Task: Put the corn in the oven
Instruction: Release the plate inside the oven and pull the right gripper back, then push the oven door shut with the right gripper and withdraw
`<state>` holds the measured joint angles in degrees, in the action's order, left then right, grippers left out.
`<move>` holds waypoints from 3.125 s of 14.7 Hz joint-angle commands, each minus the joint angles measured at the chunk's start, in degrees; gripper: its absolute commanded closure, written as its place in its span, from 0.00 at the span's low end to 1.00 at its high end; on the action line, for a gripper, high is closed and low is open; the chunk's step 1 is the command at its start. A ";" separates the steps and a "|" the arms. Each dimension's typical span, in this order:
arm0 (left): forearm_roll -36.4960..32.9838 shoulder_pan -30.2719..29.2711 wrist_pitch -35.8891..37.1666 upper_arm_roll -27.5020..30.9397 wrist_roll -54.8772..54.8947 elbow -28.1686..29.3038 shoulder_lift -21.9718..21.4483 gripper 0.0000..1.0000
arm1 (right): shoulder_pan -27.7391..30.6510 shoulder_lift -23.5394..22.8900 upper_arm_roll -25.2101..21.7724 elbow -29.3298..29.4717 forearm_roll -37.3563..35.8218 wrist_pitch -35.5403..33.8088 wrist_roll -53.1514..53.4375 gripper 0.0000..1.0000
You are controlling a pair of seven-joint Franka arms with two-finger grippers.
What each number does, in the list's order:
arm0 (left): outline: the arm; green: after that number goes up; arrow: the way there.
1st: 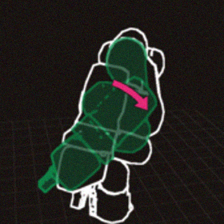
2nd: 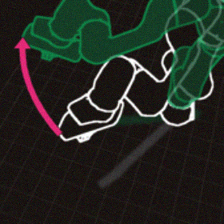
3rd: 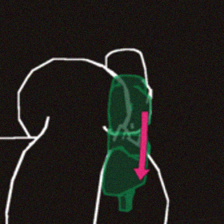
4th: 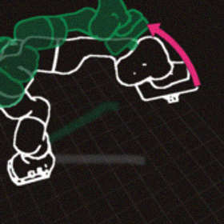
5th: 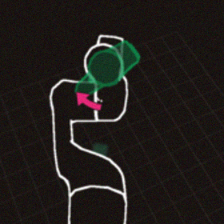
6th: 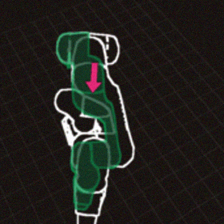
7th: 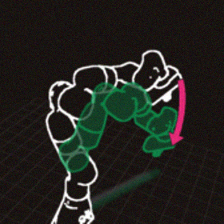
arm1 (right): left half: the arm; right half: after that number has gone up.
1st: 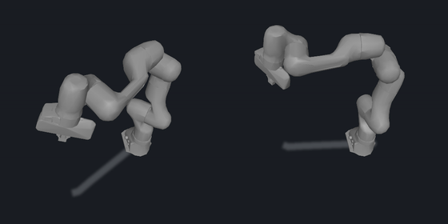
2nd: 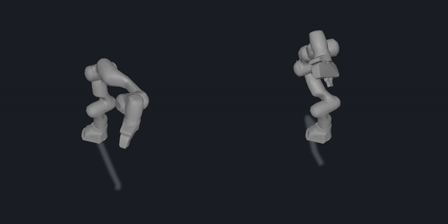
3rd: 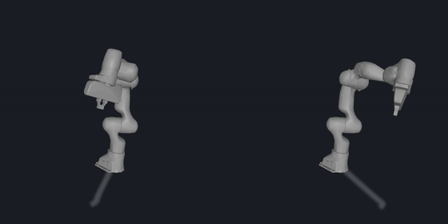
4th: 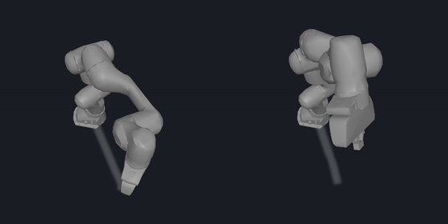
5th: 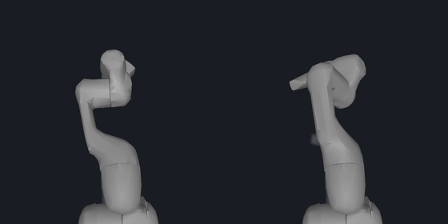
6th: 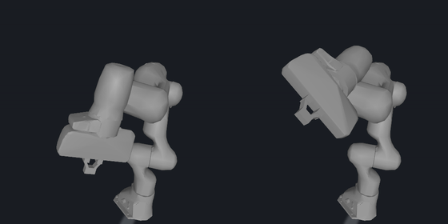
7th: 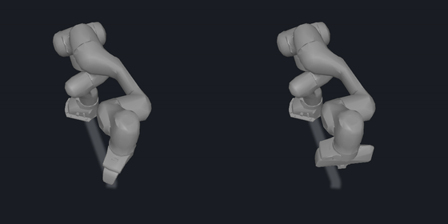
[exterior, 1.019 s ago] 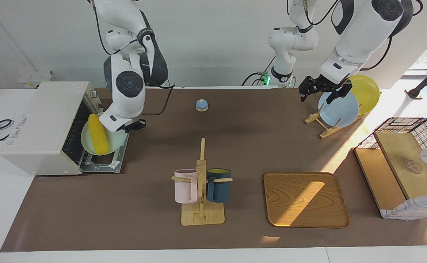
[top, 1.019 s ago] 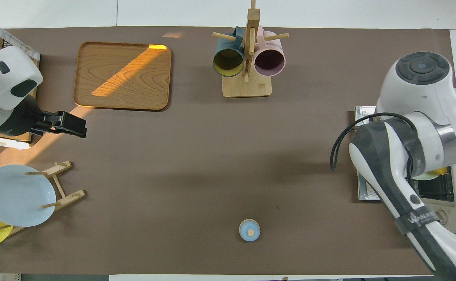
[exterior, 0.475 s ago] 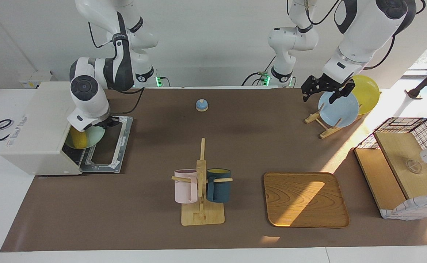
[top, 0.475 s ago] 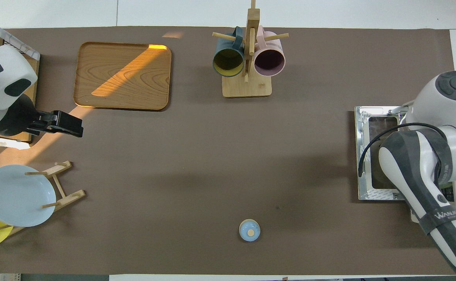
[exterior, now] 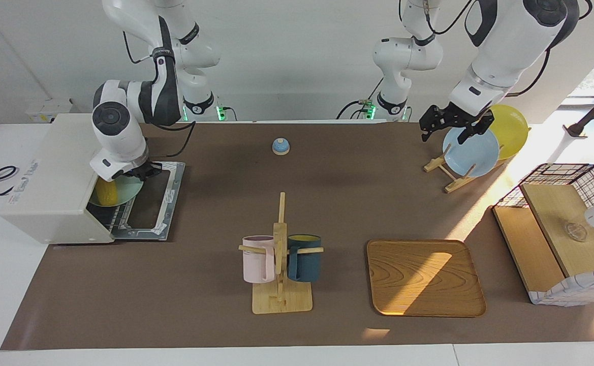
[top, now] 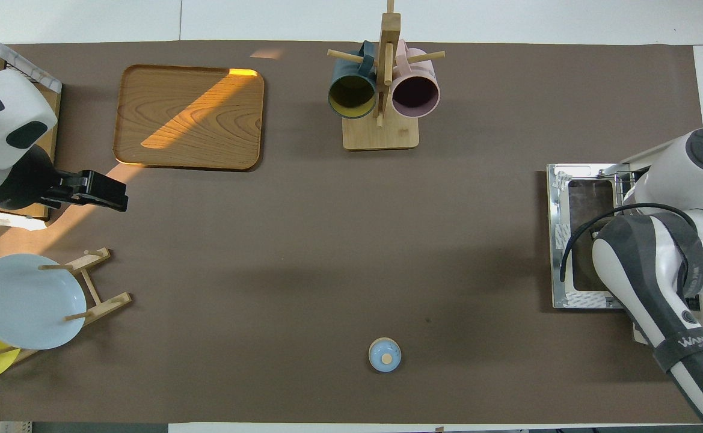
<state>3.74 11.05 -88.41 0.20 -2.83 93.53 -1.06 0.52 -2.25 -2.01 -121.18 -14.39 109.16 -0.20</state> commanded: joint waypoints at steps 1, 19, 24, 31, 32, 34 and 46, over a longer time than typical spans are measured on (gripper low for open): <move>-0.75 -0.32 -0.71 -0.28 0.37 0.78 -1.05 0.00 | 1.24 1.20 0.69 -1.78 1.56 1.94 -1.82 0.57; -0.75 -0.32 -0.62 -0.28 0.28 0.78 -1.05 0.00 | -7.11 -4.42 0.95 -4.76 7.36 15.38 11.87 1.00; -0.75 -0.32 -0.62 -0.28 0.28 0.78 -1.05 0.00 | -7.46 -7.24 0.87 -4.85 7.09 17.58 13.56 1.00; -0.75 -0.32 -0.71 -0.28 0.37 0.78 -0.96 0.00 | -7.38 -7.42 0.87 -4.85 1.39 15.92 13.29 1.00; -0.75 -0.32 -0.62 -0.28 0.37 0.78 -0.96 0.00 | -7.55 -7.33 0.78 -4.85 0.25 15.39 13.38 1.00; -0.75 -0.32 -0.62 -0.28 0.28 0.78 -1.05 0.00 | -7.55 -7.24 0.87 -4.68 -2.65 13.90 13.38 1.00; -0.75 -0.32 -0.62 -0.28 0.28 0.78 -0.96 0.00 | -1.67 1.36 0.87 4.02 -6.80 -5.35 -2.07 1.00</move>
<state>3.74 11.02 -88.41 0.17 -2.83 93.53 -1.07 -5.45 -3.44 -0.07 -116.52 -18.59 104.74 3.69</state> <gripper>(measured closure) 0.000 0.991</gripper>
